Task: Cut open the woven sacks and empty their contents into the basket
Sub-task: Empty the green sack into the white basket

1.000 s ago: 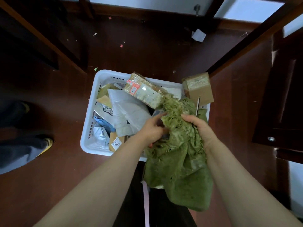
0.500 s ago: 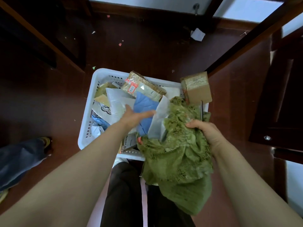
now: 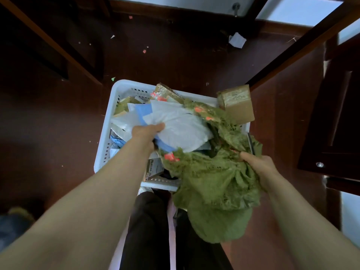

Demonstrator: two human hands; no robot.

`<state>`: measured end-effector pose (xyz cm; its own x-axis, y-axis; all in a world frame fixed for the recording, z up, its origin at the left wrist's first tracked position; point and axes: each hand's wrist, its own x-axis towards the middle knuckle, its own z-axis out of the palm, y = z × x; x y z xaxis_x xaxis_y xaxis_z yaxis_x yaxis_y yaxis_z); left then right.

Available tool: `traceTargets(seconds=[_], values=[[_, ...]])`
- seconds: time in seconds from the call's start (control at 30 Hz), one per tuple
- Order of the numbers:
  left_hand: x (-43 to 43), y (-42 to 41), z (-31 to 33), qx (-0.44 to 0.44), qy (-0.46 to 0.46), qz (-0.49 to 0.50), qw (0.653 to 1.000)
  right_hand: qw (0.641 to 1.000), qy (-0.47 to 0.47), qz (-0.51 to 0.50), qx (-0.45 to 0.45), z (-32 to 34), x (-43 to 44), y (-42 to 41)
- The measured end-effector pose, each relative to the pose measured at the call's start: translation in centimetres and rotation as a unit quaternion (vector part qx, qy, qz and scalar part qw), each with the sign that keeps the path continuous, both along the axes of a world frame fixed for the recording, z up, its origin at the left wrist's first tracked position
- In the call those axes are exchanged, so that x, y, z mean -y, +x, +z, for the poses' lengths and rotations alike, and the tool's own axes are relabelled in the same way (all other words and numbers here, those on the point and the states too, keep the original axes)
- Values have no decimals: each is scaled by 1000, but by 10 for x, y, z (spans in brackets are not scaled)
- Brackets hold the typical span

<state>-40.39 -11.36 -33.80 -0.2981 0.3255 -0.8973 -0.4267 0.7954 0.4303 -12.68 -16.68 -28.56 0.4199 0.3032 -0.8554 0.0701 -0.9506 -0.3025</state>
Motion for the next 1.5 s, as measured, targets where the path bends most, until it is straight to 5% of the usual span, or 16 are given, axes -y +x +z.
traceTargets(seconds=[0.13,0.3,0.37,0.43,0.5,0.53,0.67,0.73,0.8,0.93,1.07,1.17,1.23,1.3,1.4,1.5], values=[[0,-34,-11,-152,-53,-84,983,1000,-18,-4,21,6,4,22],[22,-14,7,-370,-40,-391,841,995,27,1,-92,33,2,-11],[42,16,31,-274,88,-399,871,990,72,-30,-119,47,-2,-31],[62,41,67,7,179,-399,899,978,140,-79,-136,67,-7,-47],[76,56,94,223,196,-414,860,956,224,-102,-162,86,-8,-62],[81,60,94,243,207,-424,848,947,251,-110,-168,91,-6,-69],[76,53,75,-67,161,-406,897,959,276,-38,-48,107,-4,-79],[70,39,75,-96,148,-319,931,930,361,-51,-32,114,-9,-73],[70,31,88,-74,147,-316,934,936,349,-37,-7,116,-6,-69],[86,37,122,54,176,-425,886,939,337,-68,13,127,-12,-70],[94,57,146,-39,198,-537,819,948,319,-16,1,136,-10,-86],[84,80,162,-78,283,-389,873,940,321,10,-114,157,-6,-111],[74,81,170,-95,233,-287,924,933,328,-17,-148,177,-1,-111],[58,69,176,-11,141,-183,973,929,342,-85,-111,186,-1,-82],[42,43,189,154,81,-91,981,938,289,-190,-3,167,24,-27],[37,31,198,234,76,-49,968,963,125,-234,42,134,65,-15]])
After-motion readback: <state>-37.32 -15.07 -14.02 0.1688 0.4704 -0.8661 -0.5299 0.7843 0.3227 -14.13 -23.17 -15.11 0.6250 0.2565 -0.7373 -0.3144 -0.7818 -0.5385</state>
